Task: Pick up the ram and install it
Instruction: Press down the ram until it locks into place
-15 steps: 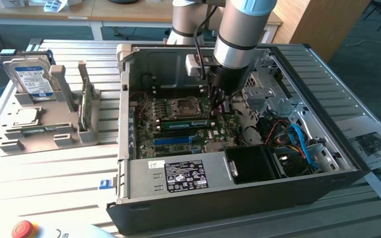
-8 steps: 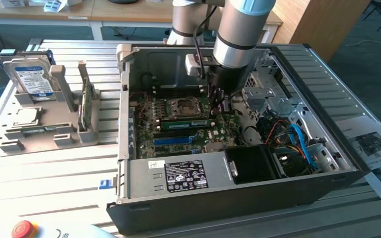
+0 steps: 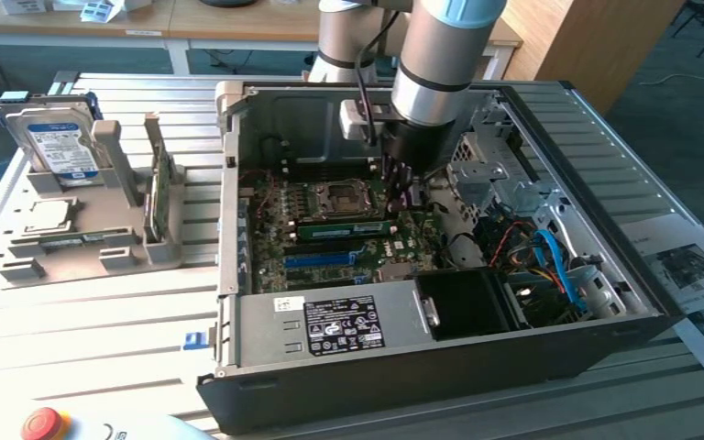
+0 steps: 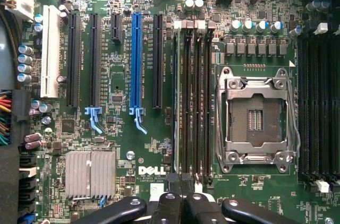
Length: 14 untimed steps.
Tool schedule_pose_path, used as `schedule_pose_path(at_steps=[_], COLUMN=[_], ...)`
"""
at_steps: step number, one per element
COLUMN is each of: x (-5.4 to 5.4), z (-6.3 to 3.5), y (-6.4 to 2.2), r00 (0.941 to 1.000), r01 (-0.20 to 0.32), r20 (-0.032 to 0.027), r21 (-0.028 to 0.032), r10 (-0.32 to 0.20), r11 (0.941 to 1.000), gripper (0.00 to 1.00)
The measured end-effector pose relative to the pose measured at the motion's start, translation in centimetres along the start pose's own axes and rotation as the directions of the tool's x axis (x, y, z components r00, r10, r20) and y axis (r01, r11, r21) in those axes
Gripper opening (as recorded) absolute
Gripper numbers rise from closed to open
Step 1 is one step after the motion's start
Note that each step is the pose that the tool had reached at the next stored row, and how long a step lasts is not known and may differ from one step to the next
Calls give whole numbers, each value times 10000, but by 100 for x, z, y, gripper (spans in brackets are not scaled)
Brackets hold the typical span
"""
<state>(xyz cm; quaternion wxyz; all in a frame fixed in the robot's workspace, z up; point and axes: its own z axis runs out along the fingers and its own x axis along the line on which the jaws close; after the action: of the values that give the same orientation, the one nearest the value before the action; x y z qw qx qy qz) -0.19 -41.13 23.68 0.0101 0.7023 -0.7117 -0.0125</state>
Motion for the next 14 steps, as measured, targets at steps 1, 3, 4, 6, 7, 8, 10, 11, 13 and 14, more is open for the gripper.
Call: schedule_pose_path(at_steps=[1,3,4,6,7,8,10,11,13,14], x=[0,-1,-1,0,0,-1,-2,-2,-2,-2], z=[0,3,13,37,49,60,67,67,67,71], y=[0,-1,-1,-1,-2,-2,-2,-2,-2,-2], r00=[10000,10000,10000,10000,10000,10000,10000,10000,10000,10000], r01=[1,1,1,1,1,1,1,1,1,1], r20=[1,0,1,0,0,0,-1,-1,-2,1], r21=[0,1,1,1,0,1,1,1,1,2], r10=[-1,-1,-1,-1,-1,-1,-1,-1,-1,-1], r11=[10000,10000,10000,10000,10000,10000,10000,10000,10000,10000], gripper=[11,11,11,11,11,11,11,11,11,11])
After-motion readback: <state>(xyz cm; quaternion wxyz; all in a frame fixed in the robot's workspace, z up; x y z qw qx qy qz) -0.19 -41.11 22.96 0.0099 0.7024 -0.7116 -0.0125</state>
